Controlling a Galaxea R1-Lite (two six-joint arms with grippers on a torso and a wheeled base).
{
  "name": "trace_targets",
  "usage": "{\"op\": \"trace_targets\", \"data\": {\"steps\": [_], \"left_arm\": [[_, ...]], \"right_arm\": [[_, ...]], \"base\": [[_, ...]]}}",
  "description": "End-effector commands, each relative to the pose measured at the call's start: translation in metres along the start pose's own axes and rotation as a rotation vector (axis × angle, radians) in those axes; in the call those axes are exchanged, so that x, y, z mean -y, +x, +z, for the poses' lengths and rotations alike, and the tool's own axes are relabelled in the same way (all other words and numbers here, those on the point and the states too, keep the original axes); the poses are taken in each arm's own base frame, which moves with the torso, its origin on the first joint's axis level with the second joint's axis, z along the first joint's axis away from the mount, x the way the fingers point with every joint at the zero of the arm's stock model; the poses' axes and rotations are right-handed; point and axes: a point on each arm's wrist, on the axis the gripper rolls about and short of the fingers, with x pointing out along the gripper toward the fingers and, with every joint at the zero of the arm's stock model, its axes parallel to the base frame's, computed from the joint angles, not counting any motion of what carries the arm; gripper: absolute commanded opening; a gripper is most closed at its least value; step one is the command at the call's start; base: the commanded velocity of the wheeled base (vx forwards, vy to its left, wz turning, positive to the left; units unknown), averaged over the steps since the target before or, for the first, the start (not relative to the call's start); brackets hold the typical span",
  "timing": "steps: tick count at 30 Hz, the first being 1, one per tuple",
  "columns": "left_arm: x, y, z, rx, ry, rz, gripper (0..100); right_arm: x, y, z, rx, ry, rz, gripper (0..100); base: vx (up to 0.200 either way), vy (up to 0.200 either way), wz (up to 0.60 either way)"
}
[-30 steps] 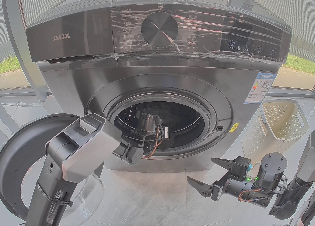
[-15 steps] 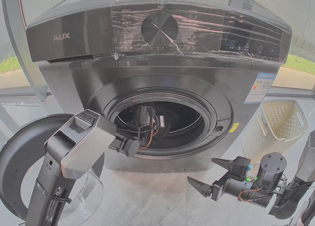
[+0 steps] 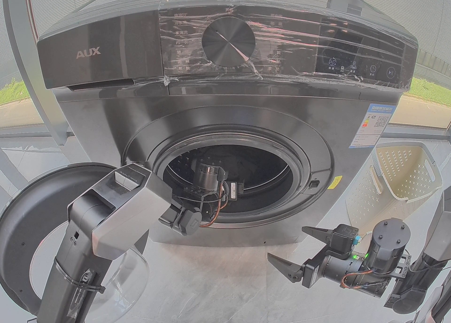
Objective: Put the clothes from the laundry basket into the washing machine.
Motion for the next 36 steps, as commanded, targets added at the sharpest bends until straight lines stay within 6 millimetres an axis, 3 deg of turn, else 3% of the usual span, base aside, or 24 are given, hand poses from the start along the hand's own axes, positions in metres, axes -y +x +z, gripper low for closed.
{"op": "trace_targets", "data": {"steps": [1,5,15,23,35,36], "left_arm": [[-0.004,0.008,-0.018,-0.032,0.022,0.012,0],[-0.004,0.01,-0.015,-0.017,0.022,0.01,0],[-0.004,0.019,0.034,0.161,-0.048,0.018,0],[-0.016,0.047,0.042,0.295,-0.086,0.082,0],[-0.018,0.048,0.04,0.26,-0.077,0.092,0],[-0.017,0.047,0.041,0.263,-0.077,0.09,100]], "right_arm": [[0.0,0.0,0.001,0.006,0.0,0.0,100],[0.0,0.001,0.002,0.009,0.002,0.001,100],[0.0,0.001,0.001,0.008,0.002,-0.001,100],[0.0,0.002,0.001,0.007,0.002,0.0,100],[0.0,0.002,0.001,0.006,0.001,0.0,100],[0.0,0.001,0.001,0.007,0.001,0.001,100]], "base": [[0.0,0.0,0.0],[0.0,0.0,0.0],[0.0,0.0,0.0],[0.0,0.0,0.0],[0.0,0.0,0.0],[0.0,0.0,0.0]]}}
